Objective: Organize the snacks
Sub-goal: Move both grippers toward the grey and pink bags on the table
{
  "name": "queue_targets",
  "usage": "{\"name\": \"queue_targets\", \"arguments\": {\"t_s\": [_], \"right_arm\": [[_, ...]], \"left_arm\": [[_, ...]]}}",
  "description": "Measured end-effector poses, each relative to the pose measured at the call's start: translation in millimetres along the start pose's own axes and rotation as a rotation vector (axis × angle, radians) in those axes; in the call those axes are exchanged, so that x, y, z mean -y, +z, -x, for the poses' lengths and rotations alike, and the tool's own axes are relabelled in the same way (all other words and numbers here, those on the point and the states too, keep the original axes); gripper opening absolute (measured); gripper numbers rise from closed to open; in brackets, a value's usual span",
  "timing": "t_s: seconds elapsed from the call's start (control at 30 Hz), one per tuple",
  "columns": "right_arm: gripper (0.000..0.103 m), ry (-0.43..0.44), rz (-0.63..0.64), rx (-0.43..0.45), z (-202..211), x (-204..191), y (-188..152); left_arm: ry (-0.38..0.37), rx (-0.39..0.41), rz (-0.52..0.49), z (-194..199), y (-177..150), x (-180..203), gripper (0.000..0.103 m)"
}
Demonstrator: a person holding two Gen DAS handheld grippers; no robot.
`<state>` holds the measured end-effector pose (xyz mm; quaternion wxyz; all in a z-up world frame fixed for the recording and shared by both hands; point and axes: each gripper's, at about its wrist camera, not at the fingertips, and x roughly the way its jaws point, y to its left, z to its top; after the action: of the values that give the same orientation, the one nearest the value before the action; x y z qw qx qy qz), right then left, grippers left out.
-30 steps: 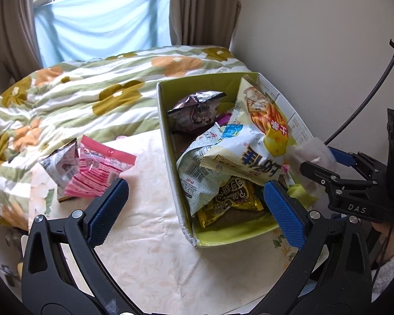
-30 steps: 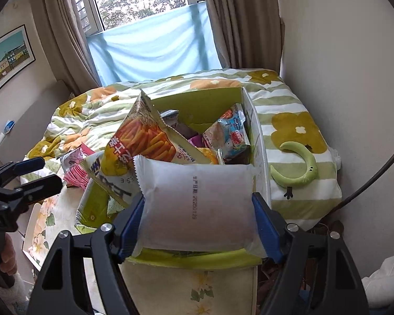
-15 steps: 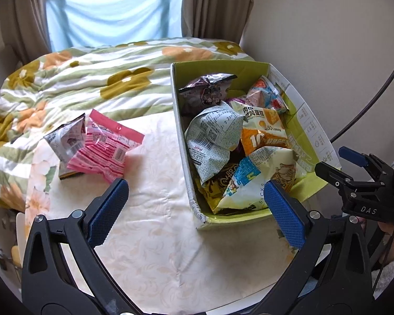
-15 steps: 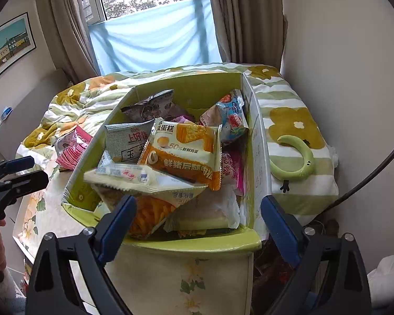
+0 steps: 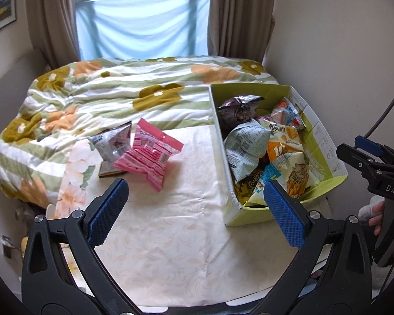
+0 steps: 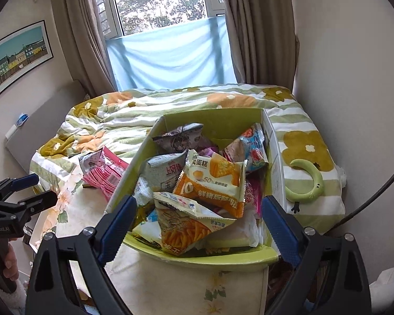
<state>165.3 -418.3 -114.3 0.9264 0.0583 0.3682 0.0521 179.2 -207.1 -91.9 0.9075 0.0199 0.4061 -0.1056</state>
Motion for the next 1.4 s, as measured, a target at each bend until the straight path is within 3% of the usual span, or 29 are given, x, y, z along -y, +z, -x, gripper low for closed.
{"name": "queue_targets", "arguments": {"t_s": [0.13, 0.37, 0.53, 0.87, 1.13, 1.4], "right_arm": [[0.102, 0.017, 0.025, 0.025, 4, -22, 9], [0.102, 0.043, 0.073, 0.032, -5, -76, 19], [0.102, 0.061, 0.017, -0.005, -22, -115, 24], [0.102, 0.034, -0.111, -0.059, -82, -195, 31], [0.102, -0.037, -0.219, -0.115, -142, -230, 34], [0.102, -0.062, -0.348, -0.176, -186, -224, 28]], "left_arm": [[0.036, 0.019, 0.040, 13, -5, -29, 0.102], [0.045, 0.040, 0.115, 21, -6, -103, 0.102], [0.032, 0.025, 0.124, 16, 2, -160, 0.102], [-0.039, -0.077, 0.105, -46, 26, -256, 0.102], [-0.162, -0.183, 0.035, -117, 41, -271, 0.102], [-0.264, -0.277, 0.013, -194, 52, -255, 0.102]]}}
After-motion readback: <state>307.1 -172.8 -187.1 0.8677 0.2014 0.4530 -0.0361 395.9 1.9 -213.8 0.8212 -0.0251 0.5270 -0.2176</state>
